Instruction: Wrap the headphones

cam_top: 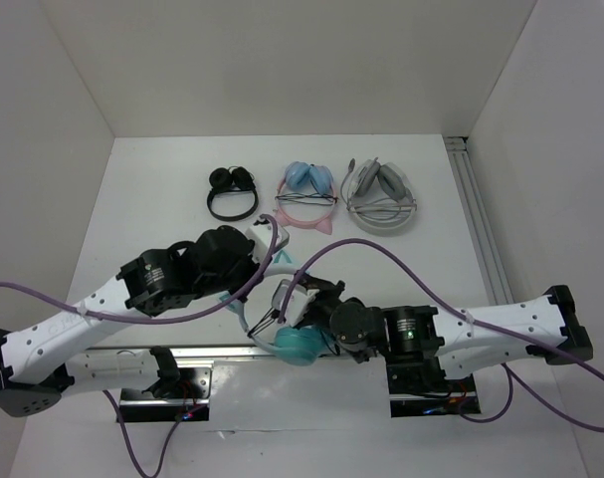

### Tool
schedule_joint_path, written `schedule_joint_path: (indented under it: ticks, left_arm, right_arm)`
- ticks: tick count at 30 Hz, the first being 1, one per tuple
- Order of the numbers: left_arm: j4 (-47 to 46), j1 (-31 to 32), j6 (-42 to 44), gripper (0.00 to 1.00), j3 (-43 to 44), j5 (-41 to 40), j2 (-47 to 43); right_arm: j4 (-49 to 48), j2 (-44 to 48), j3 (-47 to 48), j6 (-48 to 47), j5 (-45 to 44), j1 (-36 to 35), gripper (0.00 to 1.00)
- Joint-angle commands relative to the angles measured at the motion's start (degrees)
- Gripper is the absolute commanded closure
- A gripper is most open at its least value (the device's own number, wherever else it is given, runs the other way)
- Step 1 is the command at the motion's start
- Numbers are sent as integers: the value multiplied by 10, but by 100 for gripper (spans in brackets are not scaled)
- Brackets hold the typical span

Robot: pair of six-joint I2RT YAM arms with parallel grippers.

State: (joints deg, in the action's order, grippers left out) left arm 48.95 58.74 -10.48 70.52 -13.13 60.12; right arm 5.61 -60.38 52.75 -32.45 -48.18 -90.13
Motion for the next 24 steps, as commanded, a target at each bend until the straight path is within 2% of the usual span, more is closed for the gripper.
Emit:
schedule_joint_path:
  ticks: [1,13,19,24]
  left_arm:
    - [40,8,36,100,24,62,-26]
    - [65,8,42,100,64,65,-26]
    - [93,8,30,100,95,35,-4]
    - [105,8,30,100,113,35,1]
  right_arm:
    - [-26,33,3,-3,-68,10,86]
    - [-48,76,-30,4,-89,10,70]
    - [-55,90,-49,14,-89,10,70]
    - [-79,83,-63,9,-90,50,66]
